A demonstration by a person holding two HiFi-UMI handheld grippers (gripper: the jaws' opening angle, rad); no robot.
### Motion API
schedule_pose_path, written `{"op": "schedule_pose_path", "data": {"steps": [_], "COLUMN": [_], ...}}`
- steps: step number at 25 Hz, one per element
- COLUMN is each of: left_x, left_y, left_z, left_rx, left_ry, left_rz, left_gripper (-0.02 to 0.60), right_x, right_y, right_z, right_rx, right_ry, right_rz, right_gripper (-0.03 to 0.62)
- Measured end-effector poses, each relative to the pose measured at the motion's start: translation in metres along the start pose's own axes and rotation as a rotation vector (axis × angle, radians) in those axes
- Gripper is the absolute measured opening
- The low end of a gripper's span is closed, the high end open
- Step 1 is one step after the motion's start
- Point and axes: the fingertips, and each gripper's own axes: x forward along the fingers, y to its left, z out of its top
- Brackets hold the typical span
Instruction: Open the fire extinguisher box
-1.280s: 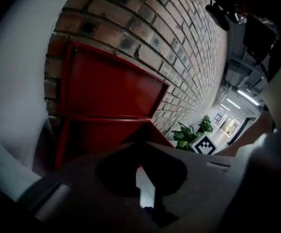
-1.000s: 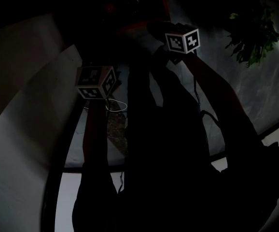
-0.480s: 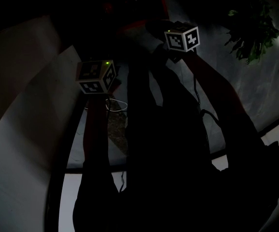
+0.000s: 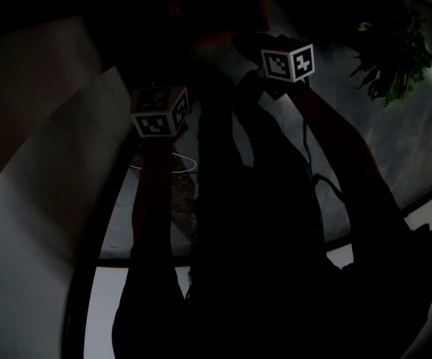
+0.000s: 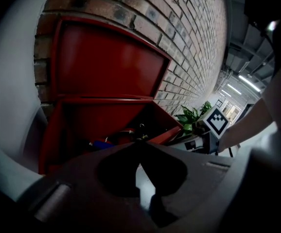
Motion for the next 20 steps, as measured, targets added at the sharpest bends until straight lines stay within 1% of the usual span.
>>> {"op": "schedule_pose_path", "data": {"steps": [3,8,11,13,17,20], "left_x": [0.004,0.007,0.004,0.002,-0.002,-0.002], "left_y": [0.003,0.012,0.007,0.006,0.016,0.025], "left_z": [-0.001,0.000,-0.002,-0.009,-0.029,-0.032], "left_rx": [-0.012,-0.014,-0.004,0.005,-0.022,-0.019], "left_ry": [-0.002,0.010,0.015,0.031,0.069,0.081], "left_rz": [0.000,0.012,-0.001,0.001,0.037,0.066], "left_gripper": [0.000,0.000,0.000,0.000,0.000,0.000], "right_x": [-0.001,0.001,0.000,0.000,0.000,-0.002], "right_y": [-0.001,0.000,0.000,0.000,0.001,0.001], "right_z": [-0.001,0.001,0.001,0.002,0.000,0.001], "right_rx": [0.004,0.003,0.010,0.012,0.015,0.021], "right_ry": [-0.008,-0.013,-0.015,-0.019,-0.020,-0.024], "right_rz": [-0.007,0.004,0.009,0.011,0.016,0.017], "right_gripper": [-0.003,-0.003,-0.003,-0.003,-0.003,-0.003]}}
